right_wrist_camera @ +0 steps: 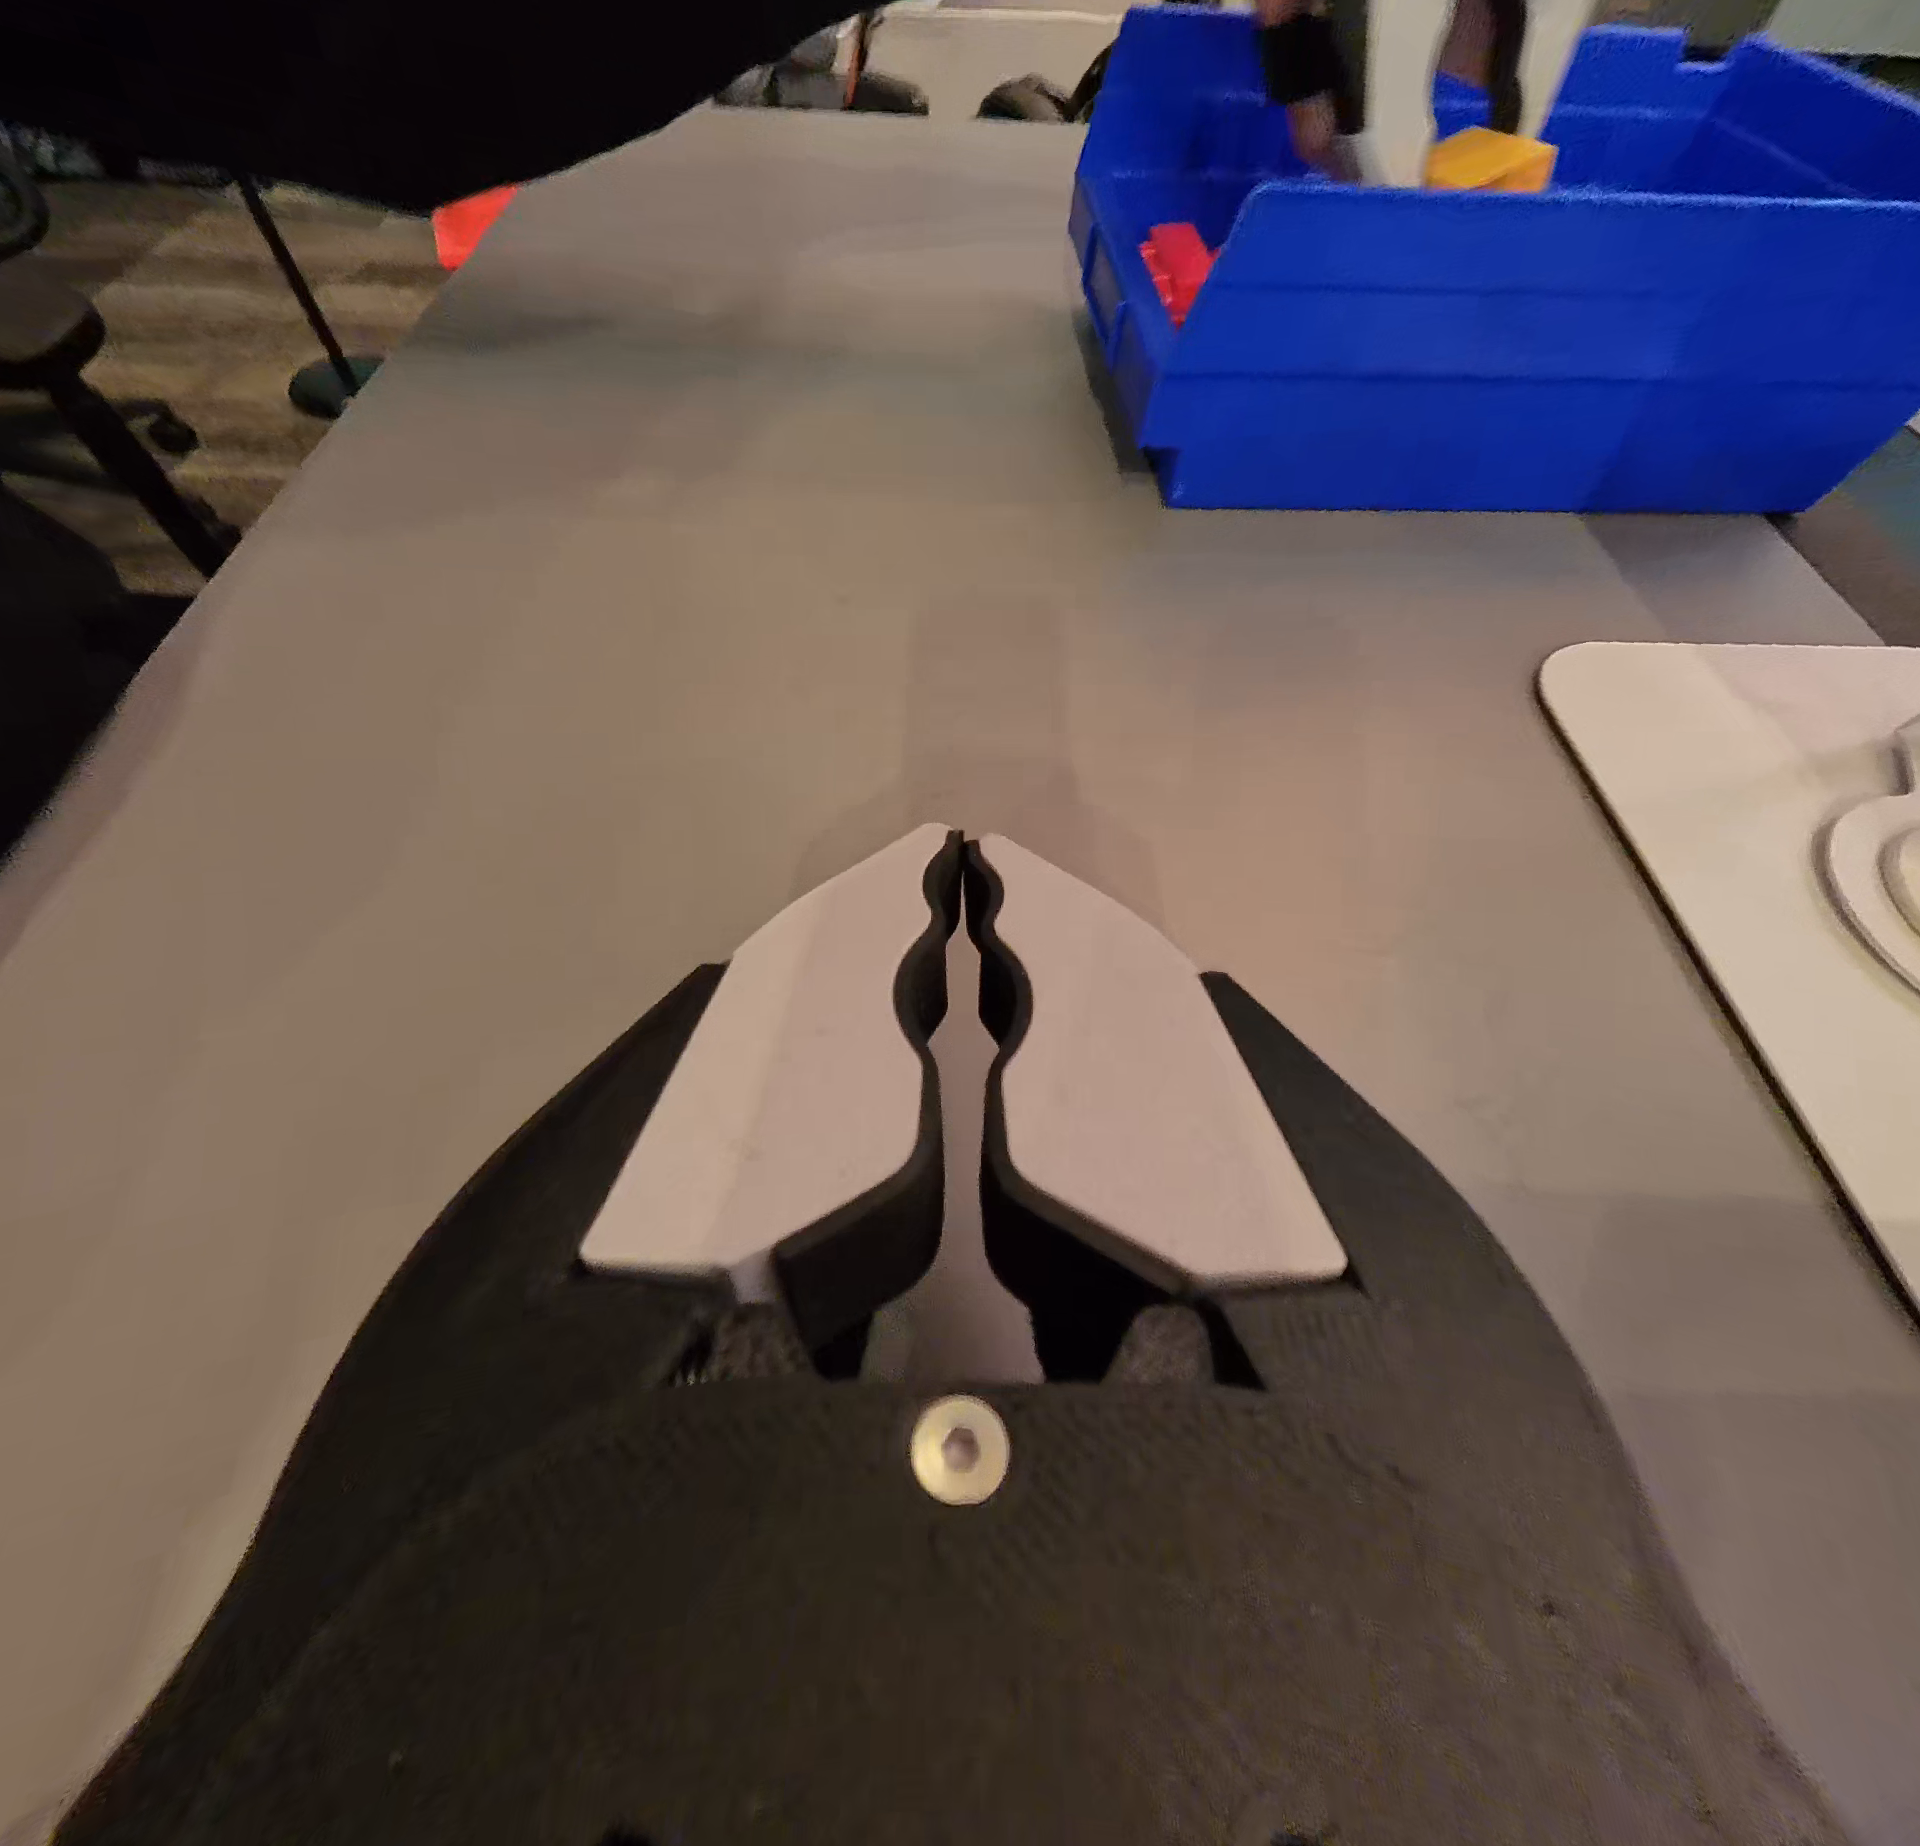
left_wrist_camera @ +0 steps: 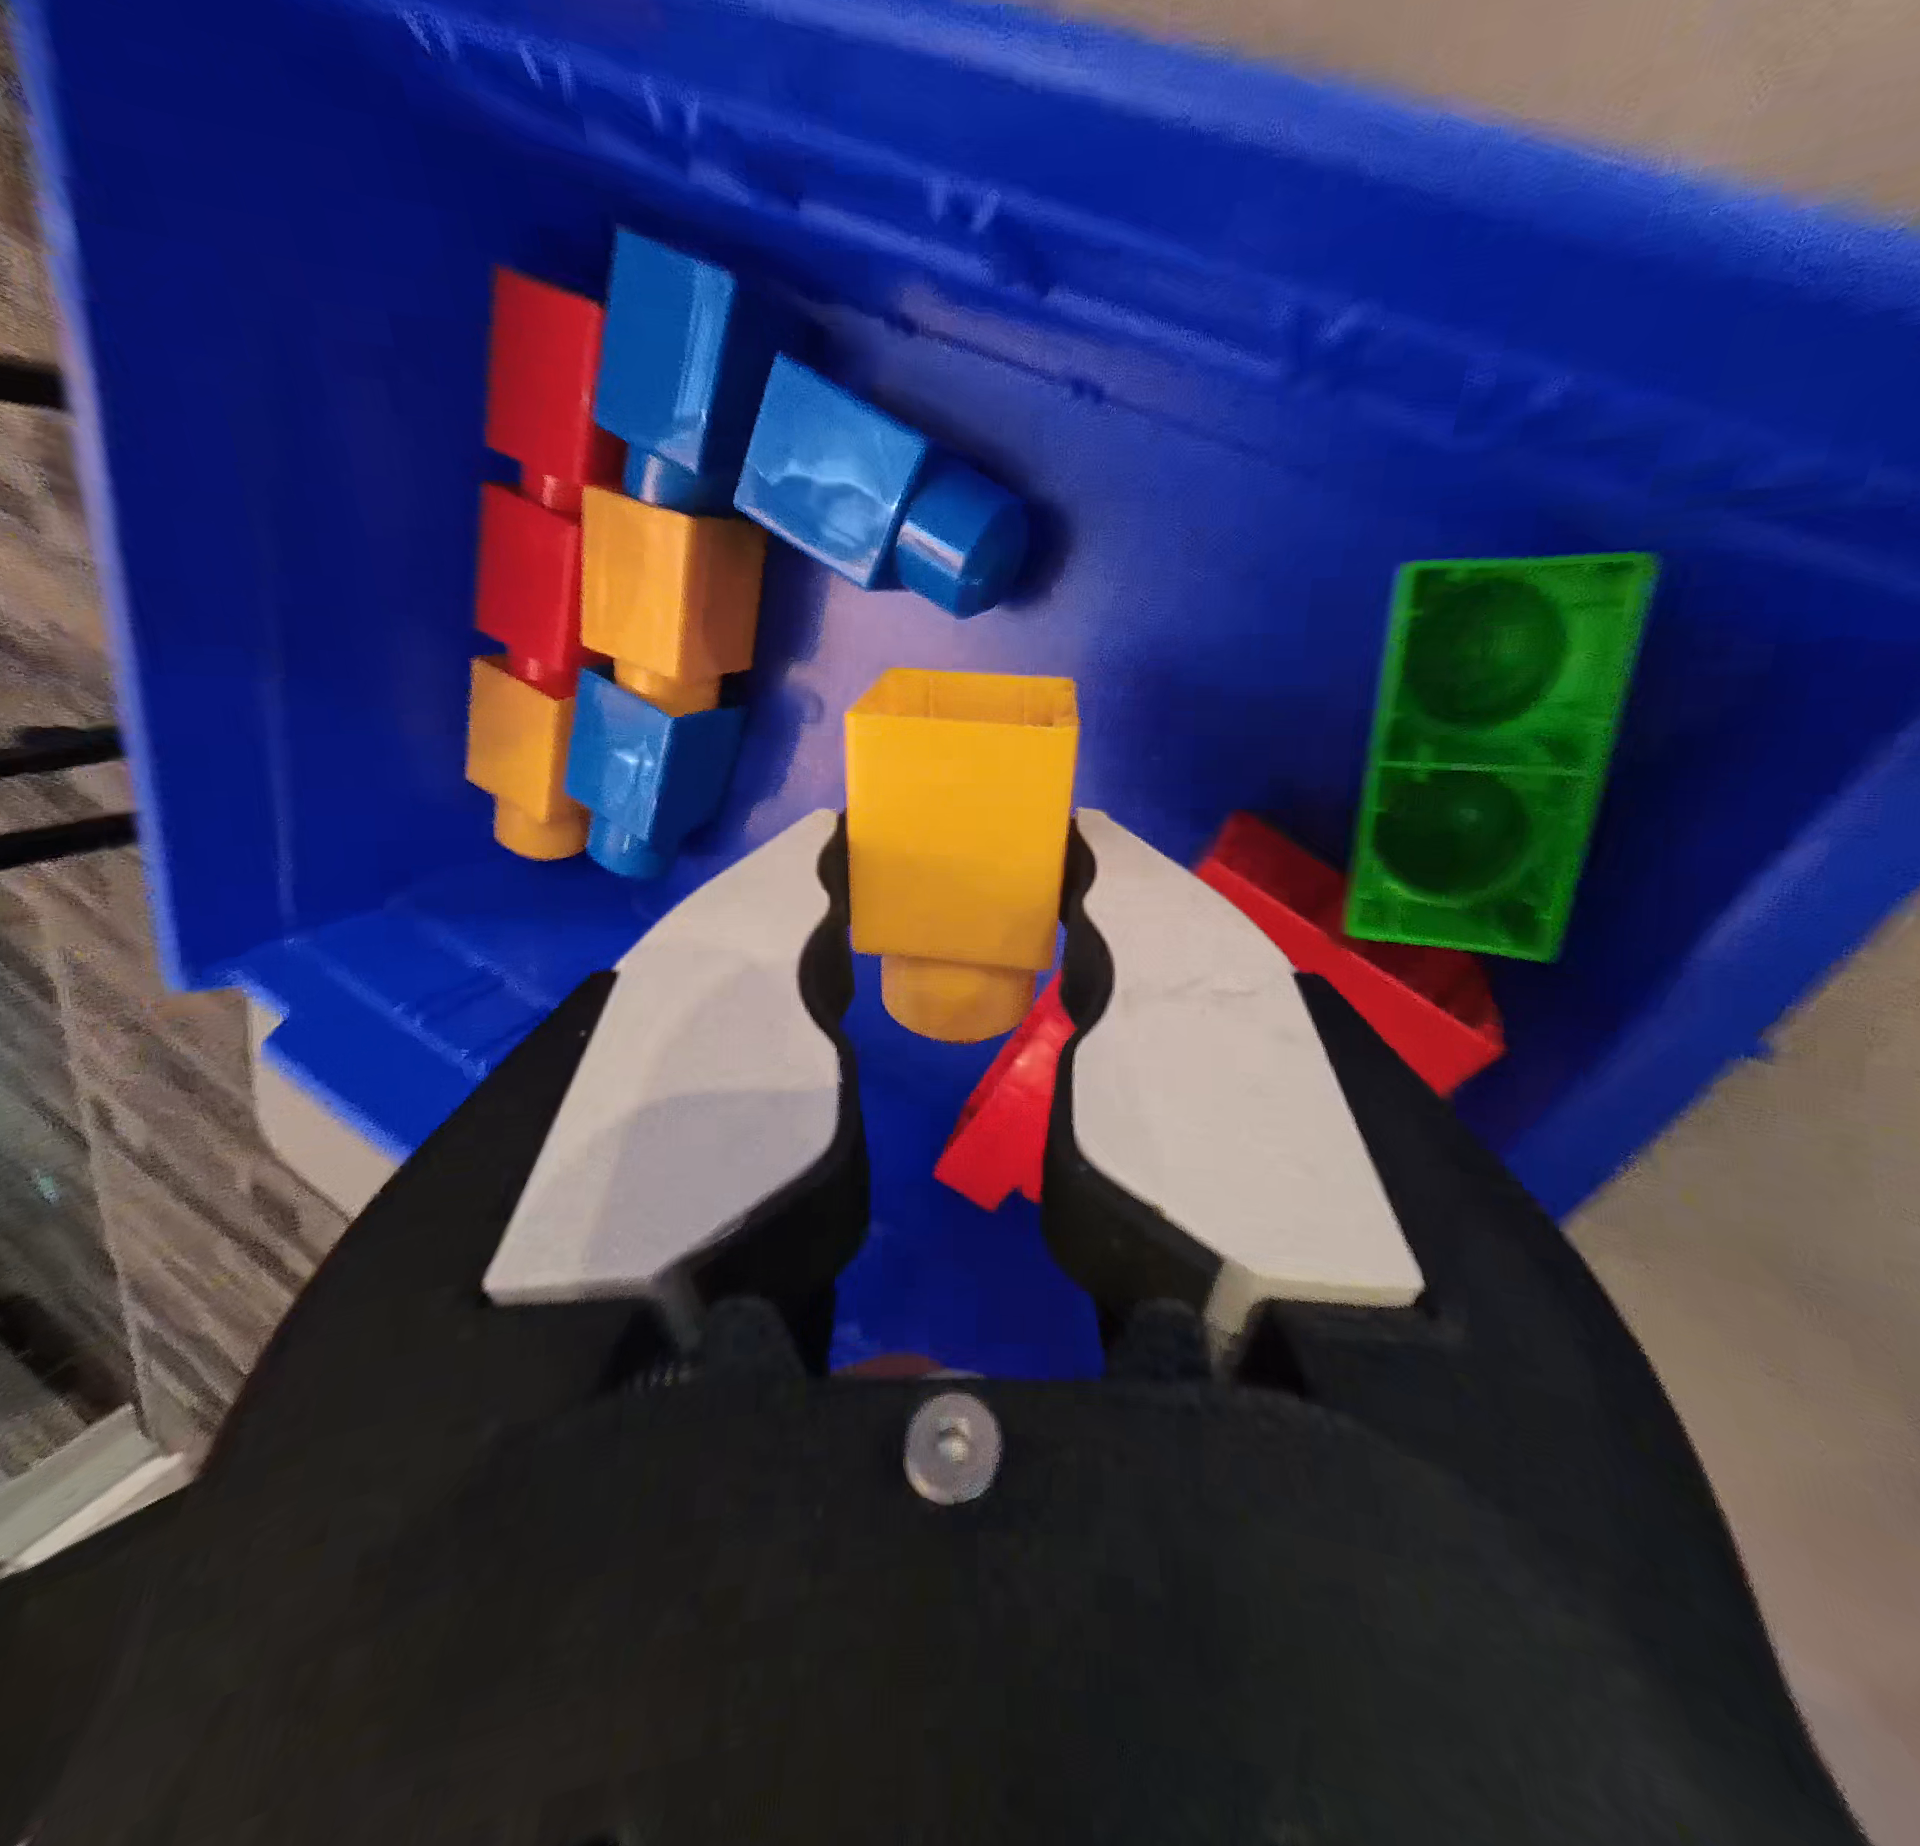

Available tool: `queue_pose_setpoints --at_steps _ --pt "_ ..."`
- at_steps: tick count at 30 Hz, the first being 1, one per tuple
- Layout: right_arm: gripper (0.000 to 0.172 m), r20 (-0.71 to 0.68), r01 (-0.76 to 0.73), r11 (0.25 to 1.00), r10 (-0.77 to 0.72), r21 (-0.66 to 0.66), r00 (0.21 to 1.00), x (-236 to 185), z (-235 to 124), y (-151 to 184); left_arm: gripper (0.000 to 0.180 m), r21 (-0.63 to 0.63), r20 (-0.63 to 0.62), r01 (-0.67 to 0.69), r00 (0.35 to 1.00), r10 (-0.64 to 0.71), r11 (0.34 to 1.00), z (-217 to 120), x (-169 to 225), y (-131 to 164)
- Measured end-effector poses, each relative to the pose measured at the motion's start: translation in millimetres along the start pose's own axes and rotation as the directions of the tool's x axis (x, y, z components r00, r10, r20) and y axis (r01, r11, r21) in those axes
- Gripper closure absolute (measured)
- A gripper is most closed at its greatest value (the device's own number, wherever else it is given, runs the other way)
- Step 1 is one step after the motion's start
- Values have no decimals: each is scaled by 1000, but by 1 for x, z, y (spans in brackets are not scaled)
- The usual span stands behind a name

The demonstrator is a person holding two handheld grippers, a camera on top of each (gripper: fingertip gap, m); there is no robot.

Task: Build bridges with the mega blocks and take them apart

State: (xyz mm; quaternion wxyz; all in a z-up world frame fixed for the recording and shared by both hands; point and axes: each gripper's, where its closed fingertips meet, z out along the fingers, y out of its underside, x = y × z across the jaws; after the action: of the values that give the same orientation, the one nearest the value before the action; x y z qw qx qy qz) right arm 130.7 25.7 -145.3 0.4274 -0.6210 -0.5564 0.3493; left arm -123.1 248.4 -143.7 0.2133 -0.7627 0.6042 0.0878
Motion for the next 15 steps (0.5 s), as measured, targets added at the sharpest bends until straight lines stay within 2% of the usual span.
queue_pose_setpoints --at_steps 3,9,12,15 --pt "171 -7 -41 998 41 43 999 3 -1 -7 143 77 73 -23 997 17 997 -33 17 -11" --pt "159 -70 -105 985 115 137 991 9 3 -34 144 304 82 -23 997 -2 952 -90 66 -39" --pt "152 -74 -152 973 167 175 983 7 10 -49 144 328 122 -84 991 46 941 -100 98 -55" --pt "147 -63 -205 956 222 208 973 7 15 -60 144 331 144 -147 984 104 932 -97 131 -72"
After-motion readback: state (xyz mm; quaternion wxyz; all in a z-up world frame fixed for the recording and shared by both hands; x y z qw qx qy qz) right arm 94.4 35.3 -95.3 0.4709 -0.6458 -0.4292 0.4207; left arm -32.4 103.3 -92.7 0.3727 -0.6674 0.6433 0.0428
